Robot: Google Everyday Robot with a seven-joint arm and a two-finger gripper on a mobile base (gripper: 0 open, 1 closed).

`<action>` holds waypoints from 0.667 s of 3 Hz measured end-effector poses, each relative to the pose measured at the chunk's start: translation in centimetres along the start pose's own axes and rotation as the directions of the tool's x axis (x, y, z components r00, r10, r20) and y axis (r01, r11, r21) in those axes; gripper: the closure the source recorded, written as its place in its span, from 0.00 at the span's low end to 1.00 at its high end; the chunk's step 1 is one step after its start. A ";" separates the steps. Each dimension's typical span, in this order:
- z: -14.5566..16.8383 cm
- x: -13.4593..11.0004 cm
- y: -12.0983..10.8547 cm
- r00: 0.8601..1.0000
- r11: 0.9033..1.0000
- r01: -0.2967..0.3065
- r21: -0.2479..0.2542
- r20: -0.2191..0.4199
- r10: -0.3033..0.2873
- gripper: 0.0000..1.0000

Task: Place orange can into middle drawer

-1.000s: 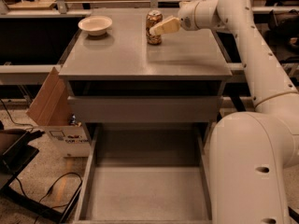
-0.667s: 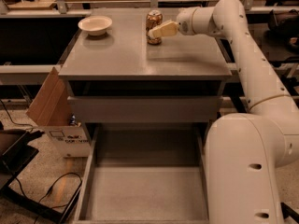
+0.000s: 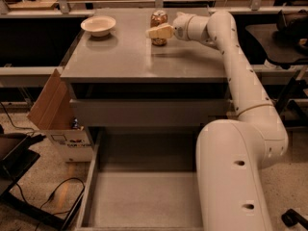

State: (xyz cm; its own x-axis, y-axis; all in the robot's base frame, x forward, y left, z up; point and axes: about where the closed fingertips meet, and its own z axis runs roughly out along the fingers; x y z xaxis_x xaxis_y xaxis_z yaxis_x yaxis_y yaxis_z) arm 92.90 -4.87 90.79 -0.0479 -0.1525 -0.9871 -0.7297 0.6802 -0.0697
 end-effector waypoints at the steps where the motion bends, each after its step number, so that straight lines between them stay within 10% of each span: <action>1: 2.0 -0.1 0.7 1.000 1.000 -0.010 -0.017 0.027 0.011 0.00; 2: 2.2 -0.2 0.8 1.000 1.000 -0.010 -0.019 0.027 0.010 0.18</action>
Offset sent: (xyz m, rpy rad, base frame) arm 0.0073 0.0169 -0.0017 0.0237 -0.0069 0.0145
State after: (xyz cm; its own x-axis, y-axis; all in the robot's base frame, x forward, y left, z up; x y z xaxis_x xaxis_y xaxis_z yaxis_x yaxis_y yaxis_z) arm 93.80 -2.68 90.58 -0.0367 -0.1257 -0.9914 -0.7419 0.6680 -0.0572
